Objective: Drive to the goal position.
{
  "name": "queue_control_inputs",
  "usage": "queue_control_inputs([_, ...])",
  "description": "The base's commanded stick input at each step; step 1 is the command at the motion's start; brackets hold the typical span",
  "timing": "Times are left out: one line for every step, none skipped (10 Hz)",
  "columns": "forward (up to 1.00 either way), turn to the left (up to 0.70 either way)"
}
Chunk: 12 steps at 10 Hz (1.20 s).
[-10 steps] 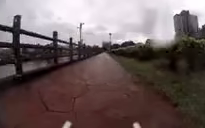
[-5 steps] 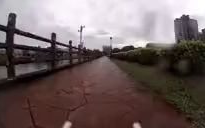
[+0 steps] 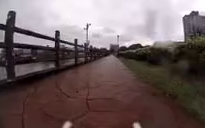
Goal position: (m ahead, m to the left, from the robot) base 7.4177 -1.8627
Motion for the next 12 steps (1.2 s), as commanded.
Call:
queue_control_inputs([0.50, 0.00])
queue_control_inputs([0.50, 0.00])
queue_control_inputs([0.50, 0.00])
queue_control_inputs([0.50, 0.00])
queue_control_inputs([0.50, 0.00])
queue_control_inputs([0.50, 0.00])
queue_control_inputs([0.50, 0.00])
queue_control_inputs([0.50, 0.00])
queue_control_inputs([0.50, 0.00])
queue_control_inputs([0.50, 0.00])
queue_control_inputs([0.50, 0.00])
queue_control_inputs([0.50, 0.00])
